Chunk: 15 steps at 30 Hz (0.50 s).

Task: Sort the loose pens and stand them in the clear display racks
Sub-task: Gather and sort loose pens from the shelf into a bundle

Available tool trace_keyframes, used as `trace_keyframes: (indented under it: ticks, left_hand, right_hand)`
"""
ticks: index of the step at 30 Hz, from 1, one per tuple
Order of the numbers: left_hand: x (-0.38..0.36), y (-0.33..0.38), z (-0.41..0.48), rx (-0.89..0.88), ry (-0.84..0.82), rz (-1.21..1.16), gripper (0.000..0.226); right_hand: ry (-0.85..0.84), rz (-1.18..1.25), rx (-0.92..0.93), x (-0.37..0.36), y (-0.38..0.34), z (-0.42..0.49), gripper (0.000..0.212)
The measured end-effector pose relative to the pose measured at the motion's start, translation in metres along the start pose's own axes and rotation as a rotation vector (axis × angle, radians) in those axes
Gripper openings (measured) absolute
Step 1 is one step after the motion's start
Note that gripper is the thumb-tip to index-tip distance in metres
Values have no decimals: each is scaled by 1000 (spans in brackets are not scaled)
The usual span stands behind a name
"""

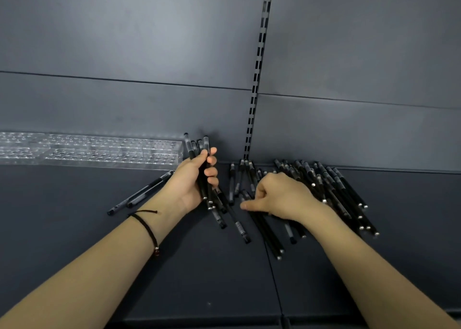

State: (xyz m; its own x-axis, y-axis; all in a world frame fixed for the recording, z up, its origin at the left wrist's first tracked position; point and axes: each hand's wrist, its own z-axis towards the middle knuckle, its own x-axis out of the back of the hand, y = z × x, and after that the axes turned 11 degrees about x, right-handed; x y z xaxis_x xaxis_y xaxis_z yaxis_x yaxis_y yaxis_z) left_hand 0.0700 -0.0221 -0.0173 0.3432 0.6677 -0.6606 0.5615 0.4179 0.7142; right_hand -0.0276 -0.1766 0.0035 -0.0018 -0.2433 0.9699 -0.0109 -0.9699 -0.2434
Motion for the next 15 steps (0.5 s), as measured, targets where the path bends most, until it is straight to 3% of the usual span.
trace_keyframes:
  ticks: [3,9,15]
  left_hand:
    - [2,4,1,-28,19,-9,22]
    - [4,4,5,-43,37,13,20]
    - [-1,-1,2,-18,57,44,18]
  right_hand:
    - [83,18,-32,-5,1,6,48]
    - [-17,161,-48,-3,6,0,41]
    - [50,277,7,-7,7,6,35]
